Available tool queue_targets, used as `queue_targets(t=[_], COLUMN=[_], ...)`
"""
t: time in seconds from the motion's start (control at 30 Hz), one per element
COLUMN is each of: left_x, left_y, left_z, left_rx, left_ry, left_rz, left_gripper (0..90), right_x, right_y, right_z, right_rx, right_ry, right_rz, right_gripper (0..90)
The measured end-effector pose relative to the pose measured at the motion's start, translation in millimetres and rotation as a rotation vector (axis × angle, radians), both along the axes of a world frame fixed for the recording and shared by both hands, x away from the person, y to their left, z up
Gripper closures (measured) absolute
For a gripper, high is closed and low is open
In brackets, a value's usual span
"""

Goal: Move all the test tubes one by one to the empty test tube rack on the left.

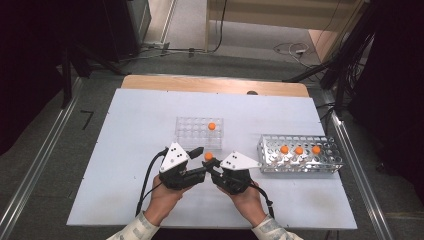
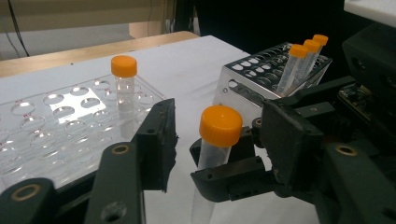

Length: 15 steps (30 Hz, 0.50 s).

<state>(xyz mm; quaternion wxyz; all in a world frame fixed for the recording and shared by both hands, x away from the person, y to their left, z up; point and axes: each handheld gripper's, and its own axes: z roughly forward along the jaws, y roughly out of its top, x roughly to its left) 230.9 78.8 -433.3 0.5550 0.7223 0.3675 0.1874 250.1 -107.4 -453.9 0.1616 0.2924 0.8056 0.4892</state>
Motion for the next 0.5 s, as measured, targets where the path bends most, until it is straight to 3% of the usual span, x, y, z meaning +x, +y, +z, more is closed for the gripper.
queue_targets(t=[0.33, 0.5], left_x=[-0.6, -0.8], left_y=[-0.7, -0.8], left_z=[-1.5, -1.8], left_rx=[0.013, 0.017], left_ry=[-0.013, -0.012], left_rz=[0.01, 0.012], left_gripper=[68.7, 69.6], right_x=[-1.2, -1.6], right_y=[3.8, 3.2], right_z=[0.0, -0.2], right_rx=[0.004, 0.003], right_ry=[0.005, 0.008], right_rz=[0.011, 0.01], right_gripper=[71.9, 71.8])
